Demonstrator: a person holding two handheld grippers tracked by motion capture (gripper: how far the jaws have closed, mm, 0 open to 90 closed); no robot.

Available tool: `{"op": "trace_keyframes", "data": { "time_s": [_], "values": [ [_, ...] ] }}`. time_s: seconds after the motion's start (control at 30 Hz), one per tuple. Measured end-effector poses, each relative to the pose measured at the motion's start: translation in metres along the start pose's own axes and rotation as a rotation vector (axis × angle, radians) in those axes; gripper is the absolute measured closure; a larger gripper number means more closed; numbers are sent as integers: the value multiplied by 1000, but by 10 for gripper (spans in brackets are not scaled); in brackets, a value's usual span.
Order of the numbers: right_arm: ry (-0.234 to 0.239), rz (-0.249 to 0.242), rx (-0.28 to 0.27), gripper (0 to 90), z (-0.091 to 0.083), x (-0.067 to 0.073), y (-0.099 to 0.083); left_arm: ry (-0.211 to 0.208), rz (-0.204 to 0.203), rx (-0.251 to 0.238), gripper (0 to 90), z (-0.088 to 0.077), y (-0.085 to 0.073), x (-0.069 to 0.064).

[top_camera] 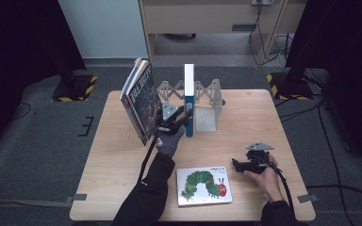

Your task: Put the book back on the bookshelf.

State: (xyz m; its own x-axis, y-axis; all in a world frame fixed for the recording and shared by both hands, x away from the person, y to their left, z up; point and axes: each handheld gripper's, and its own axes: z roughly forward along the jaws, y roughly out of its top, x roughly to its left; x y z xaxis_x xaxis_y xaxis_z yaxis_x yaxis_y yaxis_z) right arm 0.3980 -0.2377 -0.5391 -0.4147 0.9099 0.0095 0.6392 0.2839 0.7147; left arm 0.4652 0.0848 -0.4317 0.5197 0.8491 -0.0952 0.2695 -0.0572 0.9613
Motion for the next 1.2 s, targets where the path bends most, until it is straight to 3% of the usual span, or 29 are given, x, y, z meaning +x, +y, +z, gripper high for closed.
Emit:
{"op": "trace_keyframes", "data": {
  "time_s": [0.2, 0.67, 0.97, 1.2],
  "values": [
    [0, -3, -1, 60, 0, 0, 0, -6, 10, 0, 614, 1, 5, -1],
    [0, 0, 0, 59, 0, 0, 0, -4, 5, 9, 580, -5, 0, 5],
    [-6, -4, -1, 55, 0, 0, 0, -6, 37, 10, 552, -16, 5, 4],
    [-15, 1, 7, 37, 1, 0, 0, 2, 79, 42, 514, -34, 8, 7]
  ]
}}
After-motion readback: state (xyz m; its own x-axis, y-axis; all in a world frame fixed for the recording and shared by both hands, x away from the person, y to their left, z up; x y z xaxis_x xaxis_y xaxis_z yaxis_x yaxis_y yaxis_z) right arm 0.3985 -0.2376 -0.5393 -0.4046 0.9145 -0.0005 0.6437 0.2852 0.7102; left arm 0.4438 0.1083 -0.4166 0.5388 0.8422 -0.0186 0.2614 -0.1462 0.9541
